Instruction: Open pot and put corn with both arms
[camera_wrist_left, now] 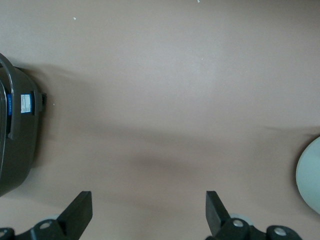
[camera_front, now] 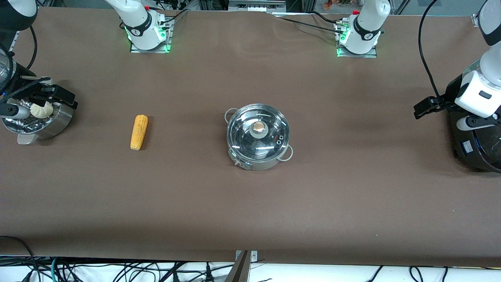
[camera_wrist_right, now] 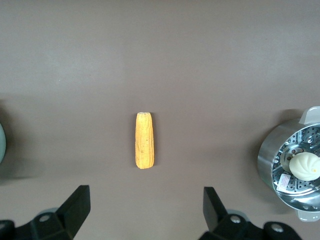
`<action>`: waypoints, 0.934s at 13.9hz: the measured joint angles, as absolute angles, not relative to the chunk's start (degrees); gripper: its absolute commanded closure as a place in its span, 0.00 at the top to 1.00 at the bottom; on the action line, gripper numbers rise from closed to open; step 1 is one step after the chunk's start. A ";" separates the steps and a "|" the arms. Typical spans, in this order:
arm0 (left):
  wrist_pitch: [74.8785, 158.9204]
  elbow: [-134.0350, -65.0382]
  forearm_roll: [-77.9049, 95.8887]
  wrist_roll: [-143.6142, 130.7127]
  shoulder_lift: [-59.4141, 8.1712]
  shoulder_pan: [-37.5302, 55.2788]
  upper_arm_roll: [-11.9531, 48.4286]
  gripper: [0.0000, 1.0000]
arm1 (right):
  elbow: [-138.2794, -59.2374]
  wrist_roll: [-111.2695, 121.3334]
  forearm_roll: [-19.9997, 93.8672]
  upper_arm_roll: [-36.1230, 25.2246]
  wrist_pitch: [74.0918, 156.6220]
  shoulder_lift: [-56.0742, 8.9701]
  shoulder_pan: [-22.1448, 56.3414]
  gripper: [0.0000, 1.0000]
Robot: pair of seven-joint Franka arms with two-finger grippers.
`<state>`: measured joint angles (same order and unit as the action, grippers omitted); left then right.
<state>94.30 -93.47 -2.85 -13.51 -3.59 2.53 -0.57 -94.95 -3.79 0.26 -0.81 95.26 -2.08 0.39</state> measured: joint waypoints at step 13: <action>92.88 -93.48 -0.40 -4.51 -3.55 2.35 -1.08 1.00 | -94.77 -3.79 0.26 -0.81 95.14 -2.08 0.38 1.00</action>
